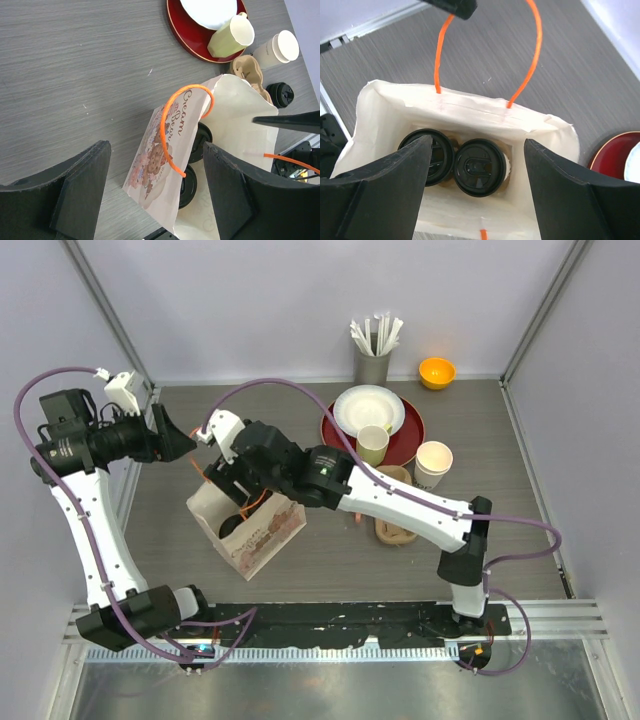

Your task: Pack the takeout coffee

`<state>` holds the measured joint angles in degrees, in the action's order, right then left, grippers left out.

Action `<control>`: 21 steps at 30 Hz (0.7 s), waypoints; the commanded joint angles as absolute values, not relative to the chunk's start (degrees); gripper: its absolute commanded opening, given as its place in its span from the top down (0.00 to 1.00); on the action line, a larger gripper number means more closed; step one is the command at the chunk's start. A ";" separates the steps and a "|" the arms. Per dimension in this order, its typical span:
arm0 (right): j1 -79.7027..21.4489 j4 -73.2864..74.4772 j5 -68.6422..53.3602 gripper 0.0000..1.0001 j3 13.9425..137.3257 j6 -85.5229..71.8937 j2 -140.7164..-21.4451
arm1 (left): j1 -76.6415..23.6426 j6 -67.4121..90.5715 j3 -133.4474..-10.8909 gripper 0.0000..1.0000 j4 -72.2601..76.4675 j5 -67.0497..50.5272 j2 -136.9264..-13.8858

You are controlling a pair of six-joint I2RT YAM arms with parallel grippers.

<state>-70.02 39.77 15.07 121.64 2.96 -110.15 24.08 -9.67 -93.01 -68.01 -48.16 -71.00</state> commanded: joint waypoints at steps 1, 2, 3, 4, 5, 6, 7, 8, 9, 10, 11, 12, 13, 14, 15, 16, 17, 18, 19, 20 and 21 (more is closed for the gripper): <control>-70.14 31.56 18.02 0.20 119.62 3.69 -103.98 | 24.34 -10.63 -92.90 0.21 -67.94 -49.48 -71.28; -70.14 31.38 18.19 0.20 119.53 3.78 -103.80 | 24.26 -10.72 -92.90 0.21 -68.03 -49.48 -71.37; -70.14 31.20 18.63 0.20 119.53 3.87 -103.45 | 24.26 -10.72 -92.90 0.21 -68.03 -49.40 -71.37; -70.14 30.59 18.98 0.20 119.18 3.87 -103.01 | 24.26 -10.81 -92.81 0.21 -68.03 -49.31 -71.37; -70.14 30.06 19.59 0.20 118.92 3.95 -102.57 | 24.26 -10.90 -92.81 0.21 -68.11 -49.13 -71.37; -70.14 29.36 20.82 0.19 118.39 3.96 -102.13 | 24.26 -10.99 -92.73 0.21 -68.20 -48.96 -71.45; -70.14 27.70 21.35 0.19 117.00 4.04 -100.74 | 24.26 -11.25 -92.72 0.21 -68.12 -48.52 -71.37; -70.14 26.73 22.23 0.19 116.20 4.13 -100.03 | 24.26 -11.42 -92.55 0.21 -68.29 -48.34 -71.28; -69.96 25.76 24.06 0.19 115.32 4.22 -99.32 | 24.34 -11.69 -92.46 0.21 -68.38 -48.08 -71.19; -69.96 23.75 25.47 0.18 113.57 4.22 -97.49 | 24.35 -11.86 -92.37 0.21 -68.47 -47.55 -71.19; -69.79 22.86 26.79 0.17 112.86 4.31 -96.77 | 24.26 -11.95 -92.29 0.21 -68.55 -47.29 -71.19; -69.18 22.16 29.33 0.17 112.07 4.31 -95.81 | 24.26 -12.30 -92.29 0.21 -68.64 -47.02 -71.10; -68.73 21.02 30.23 0.16 110.67 4.22 -94.93 | 24.26 -12.39 -92.20 0.21 -68.64 -46.67 -71.10; -68.12 20.66 31.10 0.15 110.05 3.61 -93.36 | 24.34 -12.57 -92.11 0.21 -68.64 -46.41 -71.02; -66.55 20.39 31.64 0.15 109.52 3.08 -92.56 | 24.26 -12.66 -92.11 0.21 -68.82 -46.41 -71.10; -65.66 20.22 31.90 0.15 108.38 2.47 -91.77 | 24.34 -12.66 -92.11 0.21 -68.91 -46.32 -71.10; -64.70 20.13 31.90 0.15 107.67 1.59 -90.02 | 24.26 -12.74 -92.02 0.21 -68.99 -46.14 -71.19; -63.56 19.95 31.82 0.15 106.80 0.54 -89.13 | 24.26 -12.83 -92.02 0.21 -68.91 -46.06 -71.10; -61.63 19.52 31.56 0.15 105.13 0.18 -88.08 | 24.26 -12.92 -92.02 0.21 -68.99 -45.97 -71.19; -60.39 19.34 31.64 0.15 104.25 0.18 -87.11 | 24.26 -13.01 -92.02 0.21 -68.82 -45.71 -71.19; -59.25 19.25 31.47 0.15 103.37 -2.00 -85.27 | 24.26 -12.92 -92.02 0.21 -68.91 -45.53 -71.10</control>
